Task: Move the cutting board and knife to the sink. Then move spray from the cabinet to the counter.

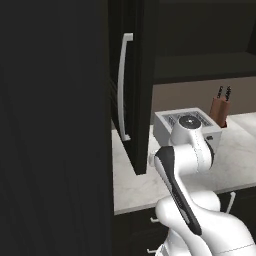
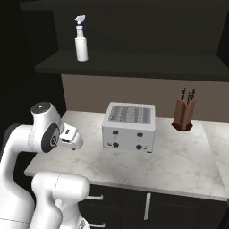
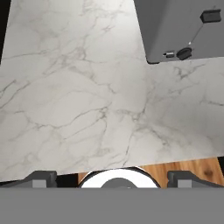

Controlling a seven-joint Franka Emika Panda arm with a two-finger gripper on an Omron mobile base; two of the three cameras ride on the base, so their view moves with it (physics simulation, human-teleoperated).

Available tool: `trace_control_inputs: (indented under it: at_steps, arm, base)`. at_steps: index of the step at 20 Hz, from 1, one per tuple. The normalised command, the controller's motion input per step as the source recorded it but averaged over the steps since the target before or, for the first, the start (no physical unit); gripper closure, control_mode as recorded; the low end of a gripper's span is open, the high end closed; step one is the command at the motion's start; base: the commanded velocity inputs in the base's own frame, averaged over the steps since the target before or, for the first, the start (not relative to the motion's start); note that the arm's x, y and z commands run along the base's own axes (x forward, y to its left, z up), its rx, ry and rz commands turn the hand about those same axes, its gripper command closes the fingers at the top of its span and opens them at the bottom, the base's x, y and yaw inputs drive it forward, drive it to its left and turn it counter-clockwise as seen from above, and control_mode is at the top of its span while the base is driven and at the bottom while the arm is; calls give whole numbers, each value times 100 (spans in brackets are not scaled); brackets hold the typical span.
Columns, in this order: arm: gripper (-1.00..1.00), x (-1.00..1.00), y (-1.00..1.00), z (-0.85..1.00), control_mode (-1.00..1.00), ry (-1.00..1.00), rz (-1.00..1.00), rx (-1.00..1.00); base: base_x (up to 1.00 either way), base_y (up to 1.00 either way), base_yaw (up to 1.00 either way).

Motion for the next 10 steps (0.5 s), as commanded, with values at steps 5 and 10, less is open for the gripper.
trace_control_inputs:
  at_steps: [5,10]
  arm:
    - [-100,0,0,0,100,0,0,0]
    - [-100,0,0,0,100,0,0,0]
  base:
    - [0,0,0]
    - [-1,0,1]
